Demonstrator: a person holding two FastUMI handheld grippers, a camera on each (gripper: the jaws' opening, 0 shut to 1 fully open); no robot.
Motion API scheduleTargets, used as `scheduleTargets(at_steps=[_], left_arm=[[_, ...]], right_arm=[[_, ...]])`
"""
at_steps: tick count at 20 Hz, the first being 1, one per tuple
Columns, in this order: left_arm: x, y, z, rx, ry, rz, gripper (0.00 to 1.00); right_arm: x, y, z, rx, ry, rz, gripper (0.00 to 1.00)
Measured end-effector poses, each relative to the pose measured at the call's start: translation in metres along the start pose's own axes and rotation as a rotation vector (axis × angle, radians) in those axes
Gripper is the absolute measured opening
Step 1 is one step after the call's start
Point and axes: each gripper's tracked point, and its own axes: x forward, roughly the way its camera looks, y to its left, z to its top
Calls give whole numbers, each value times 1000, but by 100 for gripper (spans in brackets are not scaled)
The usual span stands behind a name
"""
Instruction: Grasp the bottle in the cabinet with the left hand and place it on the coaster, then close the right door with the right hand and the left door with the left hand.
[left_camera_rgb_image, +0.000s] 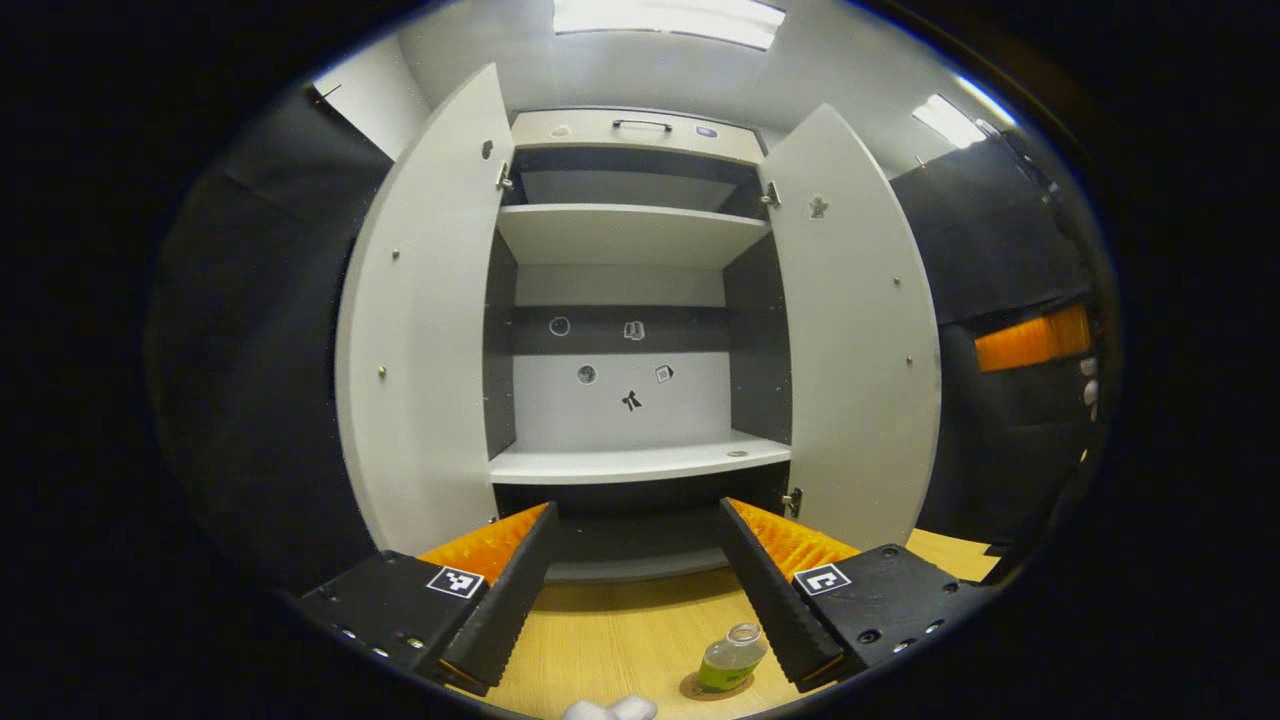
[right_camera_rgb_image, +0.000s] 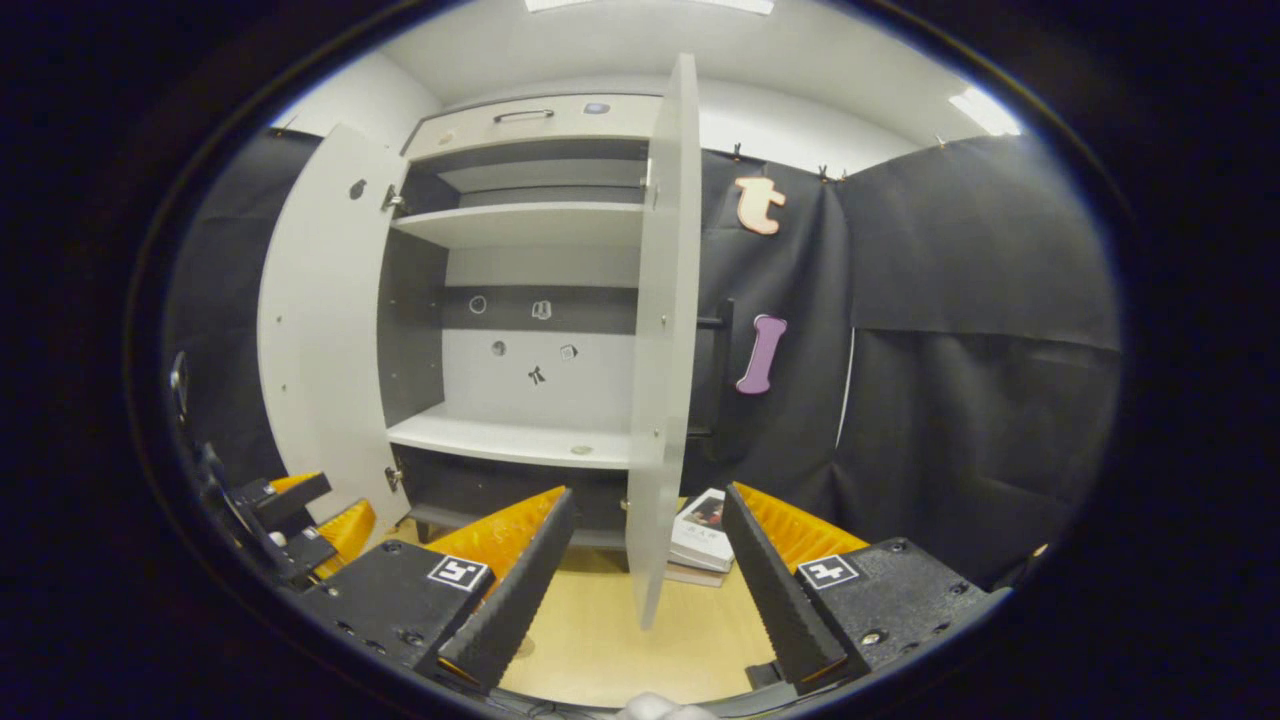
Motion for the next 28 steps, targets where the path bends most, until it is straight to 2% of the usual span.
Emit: scheduleTargets(at_steps=[3, 6, 10, 14, 19, 25, 28], left_arm=[[-14, 30, 25, 15, 9, 67, 97], [-32, 52, 36, 54, 18, 131, 97], [-40, 56, 40, 55, 32, 201, 95], [-45, 39, 43, 36, 35, 226, 96], [-41, 13, 53, 23, 36, 280, 96], [-49, -11, 60, 14, 41, 361, 96], [-49, -18, 59, 22, 46, 362, 96]], right_arm=[[10, -18, 2, 27, -18, -17, 96], [28, -53, 12, 39, -34, -53, 96], [58, -115, 38, 50, -66, -93, 97], [97, -162, 65, 65, -93, -93, 96], [132, -170, 84, 51, -101, 22, 98], [158, -127, 79, 44, -67, 241, 98], [154, -98, 75, 59, -31, 342, 98]])
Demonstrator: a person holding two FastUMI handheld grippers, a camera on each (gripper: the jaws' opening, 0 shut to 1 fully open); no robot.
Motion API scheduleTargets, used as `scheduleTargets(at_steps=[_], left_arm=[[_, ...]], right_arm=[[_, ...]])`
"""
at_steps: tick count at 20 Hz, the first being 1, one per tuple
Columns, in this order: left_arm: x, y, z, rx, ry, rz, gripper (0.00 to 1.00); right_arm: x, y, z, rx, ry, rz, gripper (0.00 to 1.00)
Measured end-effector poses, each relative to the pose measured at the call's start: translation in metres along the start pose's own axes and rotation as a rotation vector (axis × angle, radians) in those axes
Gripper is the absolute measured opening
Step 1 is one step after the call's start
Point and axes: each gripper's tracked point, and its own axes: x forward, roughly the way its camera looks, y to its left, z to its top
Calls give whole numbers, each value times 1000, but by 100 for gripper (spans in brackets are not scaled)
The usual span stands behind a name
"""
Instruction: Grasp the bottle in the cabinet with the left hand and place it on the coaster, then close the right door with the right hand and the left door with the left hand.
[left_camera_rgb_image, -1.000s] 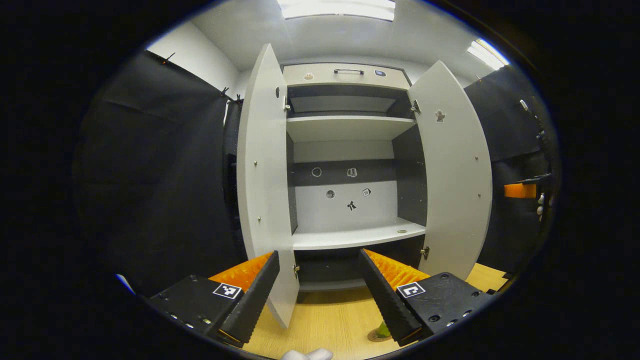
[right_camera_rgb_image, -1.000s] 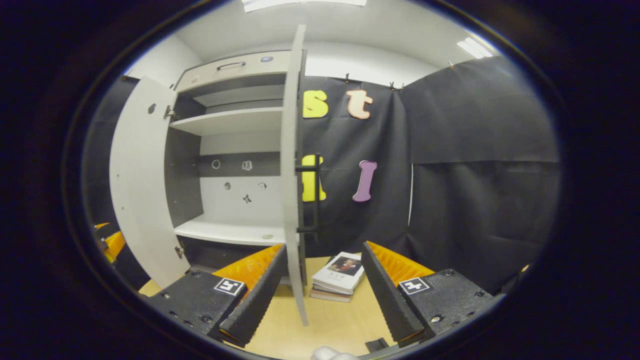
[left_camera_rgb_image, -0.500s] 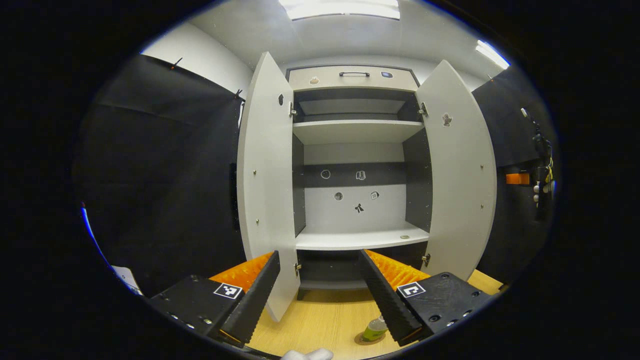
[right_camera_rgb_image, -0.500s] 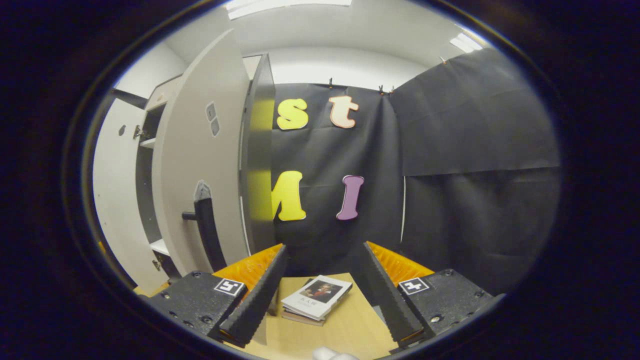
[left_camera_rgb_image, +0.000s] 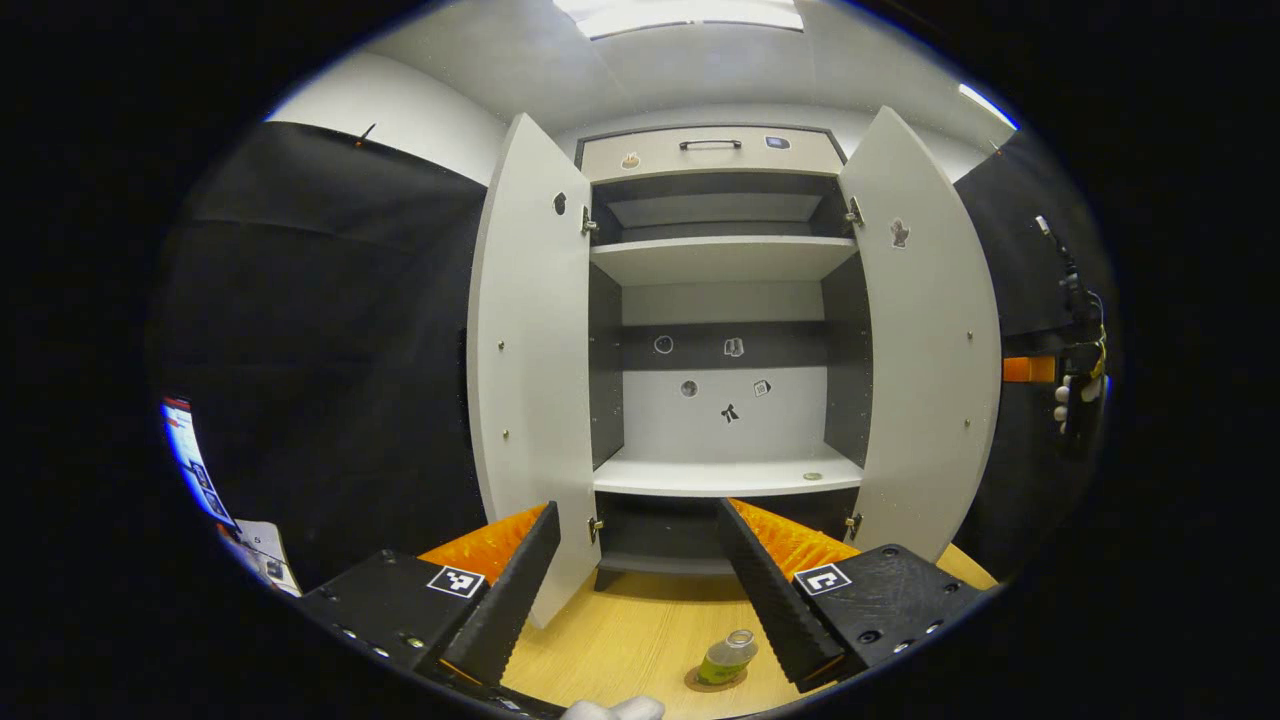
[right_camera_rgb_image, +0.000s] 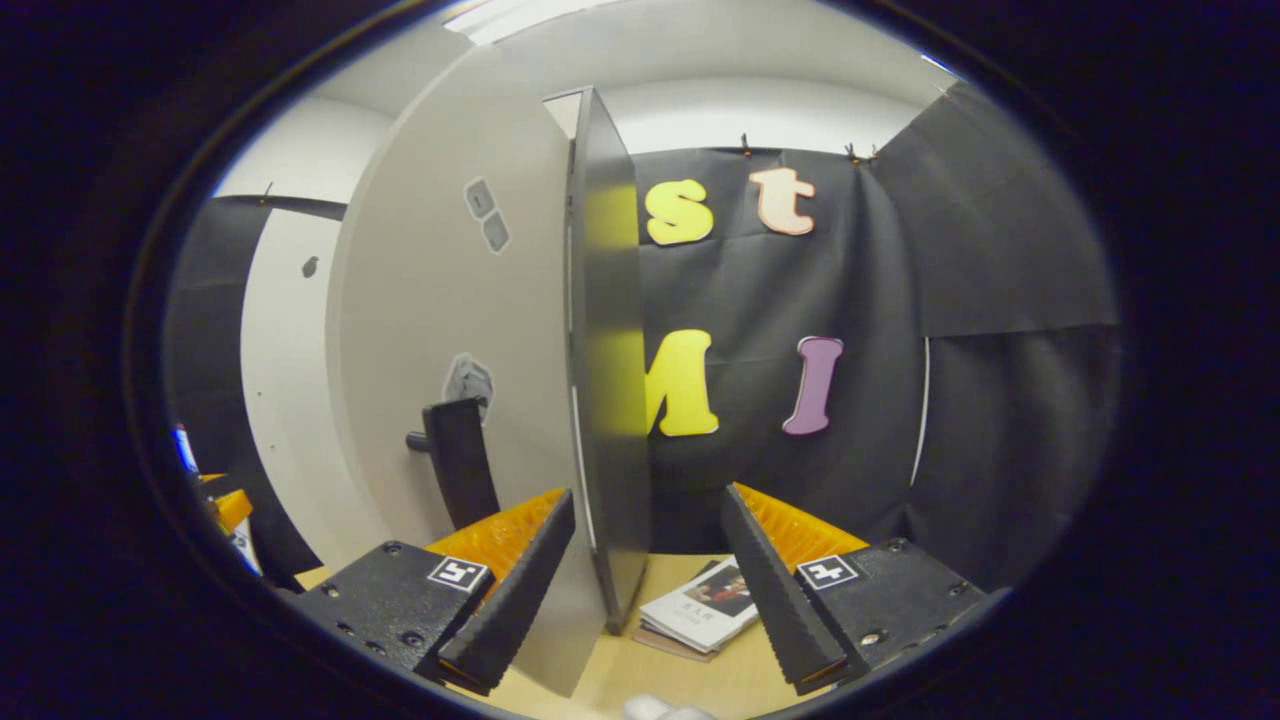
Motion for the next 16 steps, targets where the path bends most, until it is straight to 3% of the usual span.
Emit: scheduleTargets(at_steps=[8, 16], left_arm=[[14, 5, -8, 11, -7, -96, 96], [30, 46, -12, 9, -14, -149, 96]], right_arm=[[-4, 10, -2, 24, 46, -125, 95], [18, 96, -8, -30, 52, -90, 93]])
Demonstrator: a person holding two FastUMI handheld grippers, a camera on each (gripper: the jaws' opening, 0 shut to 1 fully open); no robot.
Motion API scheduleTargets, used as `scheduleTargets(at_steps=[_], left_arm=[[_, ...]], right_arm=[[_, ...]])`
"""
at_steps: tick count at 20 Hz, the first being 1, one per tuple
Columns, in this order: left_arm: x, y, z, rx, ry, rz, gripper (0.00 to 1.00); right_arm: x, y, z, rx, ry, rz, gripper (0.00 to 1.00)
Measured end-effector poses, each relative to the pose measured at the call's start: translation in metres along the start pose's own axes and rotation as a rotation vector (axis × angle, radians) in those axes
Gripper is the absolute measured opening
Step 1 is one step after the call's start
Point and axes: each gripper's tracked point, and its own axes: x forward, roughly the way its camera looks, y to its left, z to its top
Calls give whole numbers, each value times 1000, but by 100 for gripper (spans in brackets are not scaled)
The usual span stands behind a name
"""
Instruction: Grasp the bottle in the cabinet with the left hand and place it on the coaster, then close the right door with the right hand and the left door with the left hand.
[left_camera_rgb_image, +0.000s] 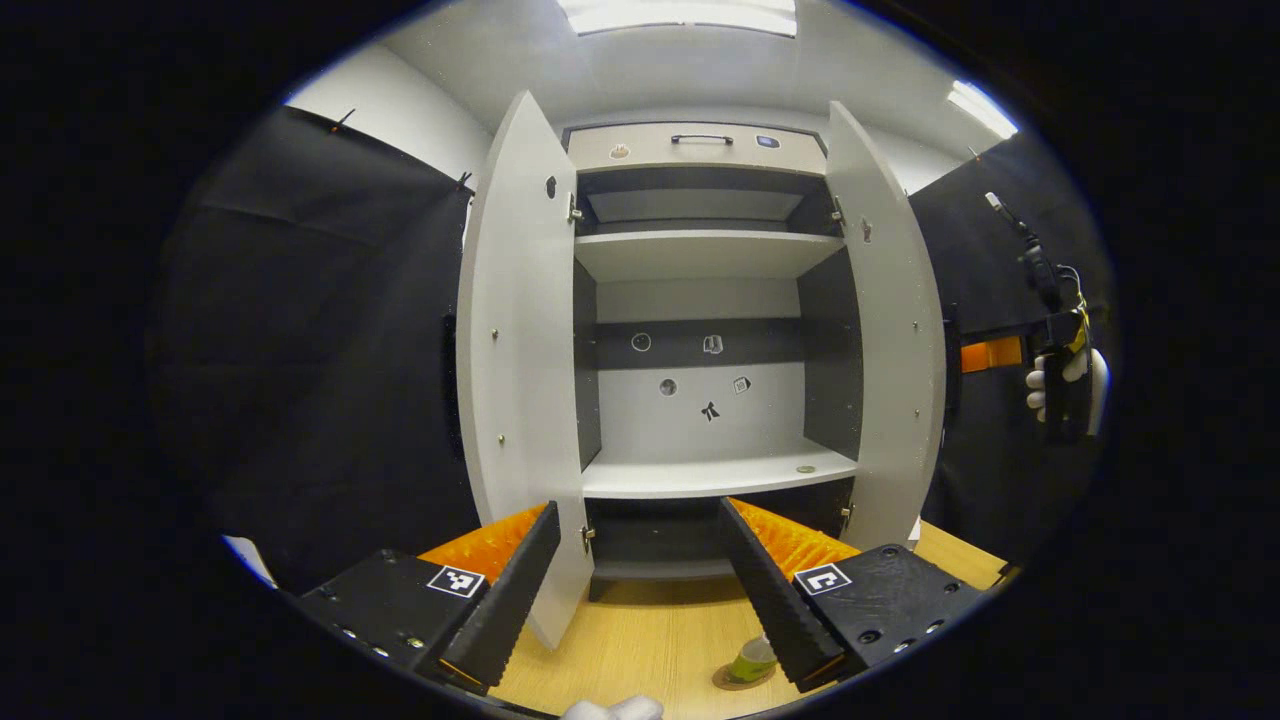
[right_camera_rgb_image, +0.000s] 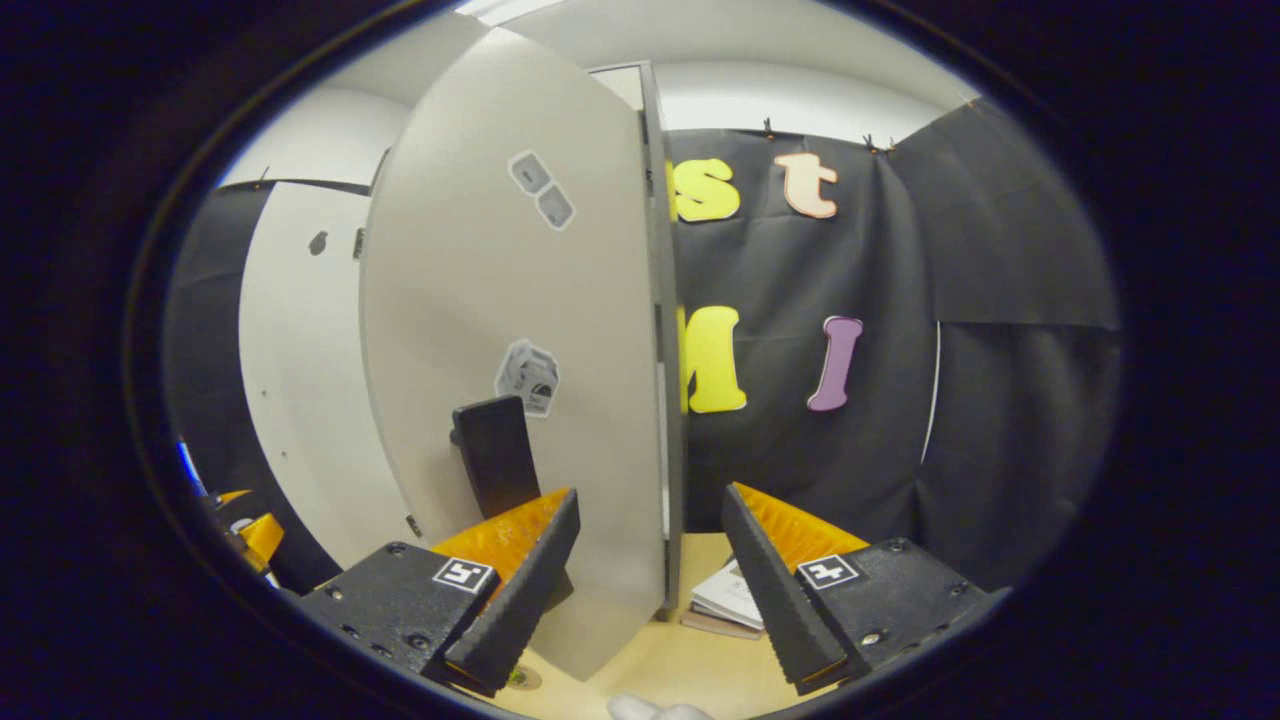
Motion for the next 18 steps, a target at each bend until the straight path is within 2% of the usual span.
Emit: scheduleTargets(at_steps=[4, 7, 15, 17, 18], left_arm=[[0, 18, -8, 4, 9, -5, 96], [1, 28, -10, 6, 17, -12, 96], [4, 43, -1, -6, -4, -33, 96], [5, 50, 3, -7, -15, -29, 96], [6, 57, 6, 1, -20, -22, 96]], right_arm=[[15, 53, -16, -6, 32, 107, 96], [13, 77, -20, 41, 33, 136, 96], [-8, 78, -20, 2, -5, 73, 94], [-13, 76, -20, -18, -11, 52, 97], [-16, 75, -20, -29, -17, 41, 94]])
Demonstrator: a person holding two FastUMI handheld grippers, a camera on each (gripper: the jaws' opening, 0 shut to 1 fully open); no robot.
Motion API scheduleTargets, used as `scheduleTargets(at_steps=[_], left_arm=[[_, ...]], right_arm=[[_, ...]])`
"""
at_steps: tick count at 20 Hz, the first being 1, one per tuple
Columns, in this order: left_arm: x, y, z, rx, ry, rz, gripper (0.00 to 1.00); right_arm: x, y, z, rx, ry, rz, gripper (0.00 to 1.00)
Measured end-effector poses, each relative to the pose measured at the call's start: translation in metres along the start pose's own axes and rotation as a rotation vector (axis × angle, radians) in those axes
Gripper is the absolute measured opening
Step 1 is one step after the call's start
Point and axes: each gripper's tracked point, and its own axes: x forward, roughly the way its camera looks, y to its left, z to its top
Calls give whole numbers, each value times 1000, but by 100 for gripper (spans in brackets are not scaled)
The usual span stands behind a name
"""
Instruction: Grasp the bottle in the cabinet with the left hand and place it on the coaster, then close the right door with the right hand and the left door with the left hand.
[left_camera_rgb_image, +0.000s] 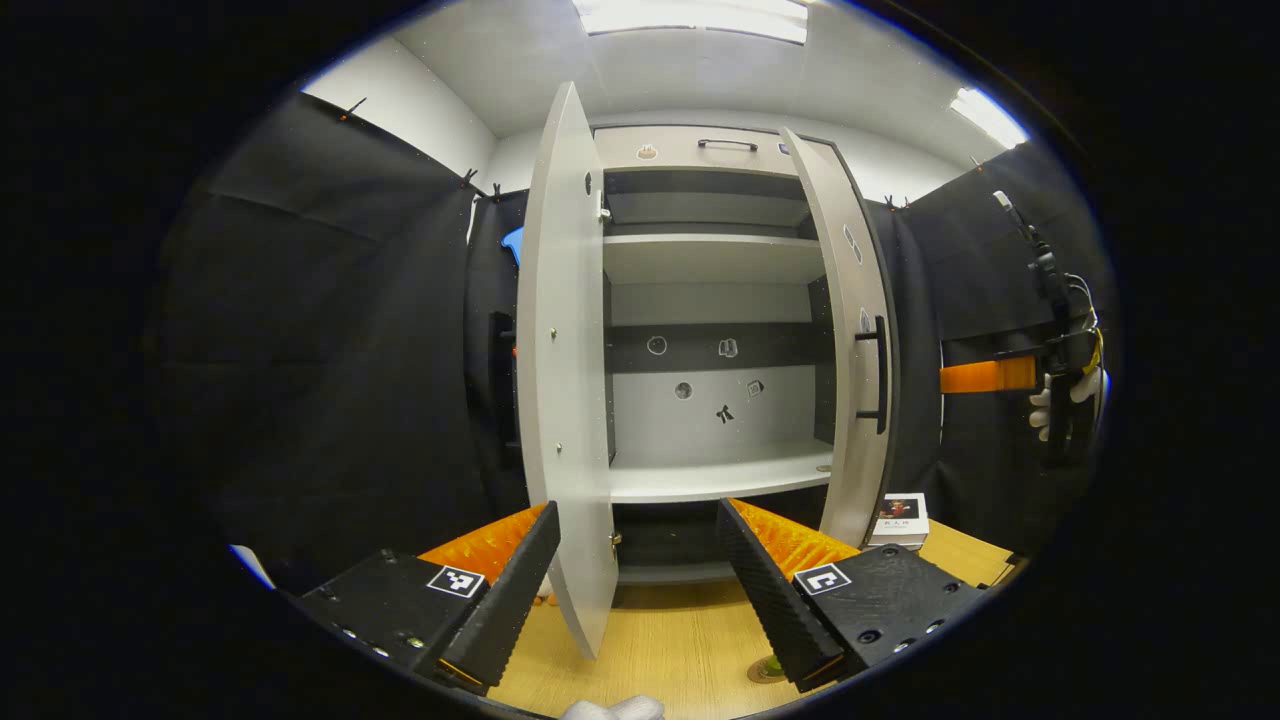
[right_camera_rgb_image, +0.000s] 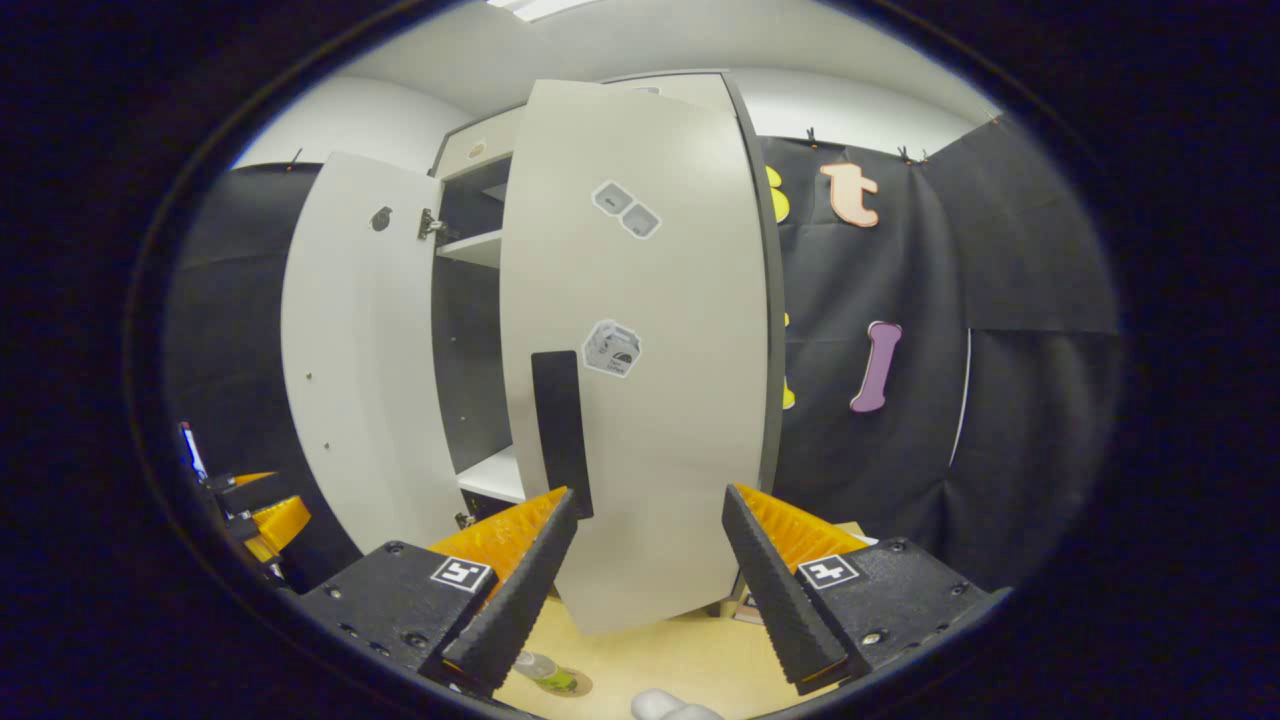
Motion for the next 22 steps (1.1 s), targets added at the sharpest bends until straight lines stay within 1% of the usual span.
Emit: scheduleTargets(at_steps=[3, 5, 9, 12, 13, 14, 15, 16, 17, 18, 19, 22], left_arm=[[8, 27, 10, 19, -16, 36, 96], [13, 50, 16, 15, -22, 59, 96], [18, 97, 31, 31, -54, 131, 96], [29, 135, 41, 51, -75, 184, 96], [33, 146, 42, 55, -79, 199, 96], [38, 156, 43, 57, -80, 216, 96], [43, 167, 44, 55, -79, 232, 96], [49, 175, 44, 49, -74, 243, 96], [57, 180, 42, 36, -64, 247, 96], [65, 186, 40, 24, -55, 249, 95], [70, 192, 40, 14, -54, 257, 96], [77, 193, 43, -6, -53, 259, 97]], right_arm=[[-16, -3, 0, -30, -18, -48, 94], [-27, 2, -3, -42, -22, -59, 94], [-45, 3, -7, -59, -24, -92, 94], [-60, 11, -14, -50, -21, -97, 94], [-64, 13, -16, -49, -13, -99, 96], [-68, 14, -18, -53, -8, -102, 96], [-73, 14, -20, -59, -1, -110, 94], [-77, 15, -22, -68, 5, -116, 94], [-80, 16, -25, -75, 12, -122, 96], [-84, 16, -27, -81, 21, -128, 94], [-87, 17, -29, -85, 27, -132, 97], [-95, 16, -32, -83, 42, -146, 97]])
